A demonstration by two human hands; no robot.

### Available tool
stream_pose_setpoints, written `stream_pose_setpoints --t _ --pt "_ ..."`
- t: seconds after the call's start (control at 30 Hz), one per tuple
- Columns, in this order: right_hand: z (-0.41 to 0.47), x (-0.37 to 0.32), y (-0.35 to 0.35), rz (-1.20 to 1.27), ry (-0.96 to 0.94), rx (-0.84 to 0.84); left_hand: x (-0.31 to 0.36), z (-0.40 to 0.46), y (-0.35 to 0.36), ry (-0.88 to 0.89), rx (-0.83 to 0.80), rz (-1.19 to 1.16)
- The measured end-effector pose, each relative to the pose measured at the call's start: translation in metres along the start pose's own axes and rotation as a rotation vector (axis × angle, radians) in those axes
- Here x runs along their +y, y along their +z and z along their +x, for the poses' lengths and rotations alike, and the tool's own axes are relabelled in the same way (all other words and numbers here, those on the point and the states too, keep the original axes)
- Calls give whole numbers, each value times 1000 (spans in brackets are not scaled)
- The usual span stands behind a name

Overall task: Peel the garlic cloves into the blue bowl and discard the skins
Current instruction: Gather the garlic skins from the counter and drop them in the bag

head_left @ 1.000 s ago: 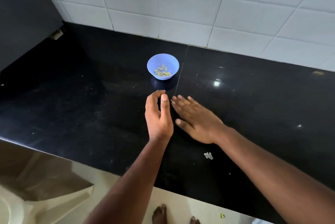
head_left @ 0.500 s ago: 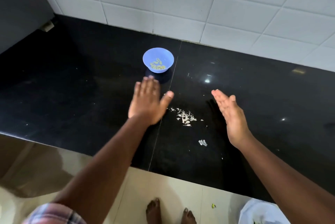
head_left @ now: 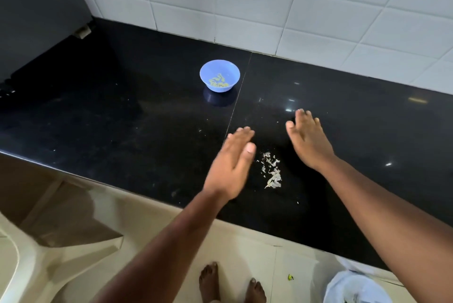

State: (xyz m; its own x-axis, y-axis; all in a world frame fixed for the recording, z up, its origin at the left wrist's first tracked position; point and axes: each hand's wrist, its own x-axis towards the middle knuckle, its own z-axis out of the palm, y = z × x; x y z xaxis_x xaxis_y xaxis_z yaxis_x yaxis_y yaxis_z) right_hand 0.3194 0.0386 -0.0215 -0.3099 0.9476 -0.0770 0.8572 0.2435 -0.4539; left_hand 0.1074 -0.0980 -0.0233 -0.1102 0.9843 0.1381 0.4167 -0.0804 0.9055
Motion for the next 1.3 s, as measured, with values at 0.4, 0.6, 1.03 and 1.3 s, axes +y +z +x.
stream_pose_setpoints --t 0.4,0.6,1.03,1.3 --pt "-93 -26 16 76 -578 -275 2 49 10 -126 -148 463" --pt "-112 32 -11 252 32 185 25 15 57 46 -272 376" --pt "-129 -14 30 -240 -63 -50 28 -55 65 74 242 -244" --pt "-130 -53 38 56 -291 -295 29 -79 62 127 686 -434"
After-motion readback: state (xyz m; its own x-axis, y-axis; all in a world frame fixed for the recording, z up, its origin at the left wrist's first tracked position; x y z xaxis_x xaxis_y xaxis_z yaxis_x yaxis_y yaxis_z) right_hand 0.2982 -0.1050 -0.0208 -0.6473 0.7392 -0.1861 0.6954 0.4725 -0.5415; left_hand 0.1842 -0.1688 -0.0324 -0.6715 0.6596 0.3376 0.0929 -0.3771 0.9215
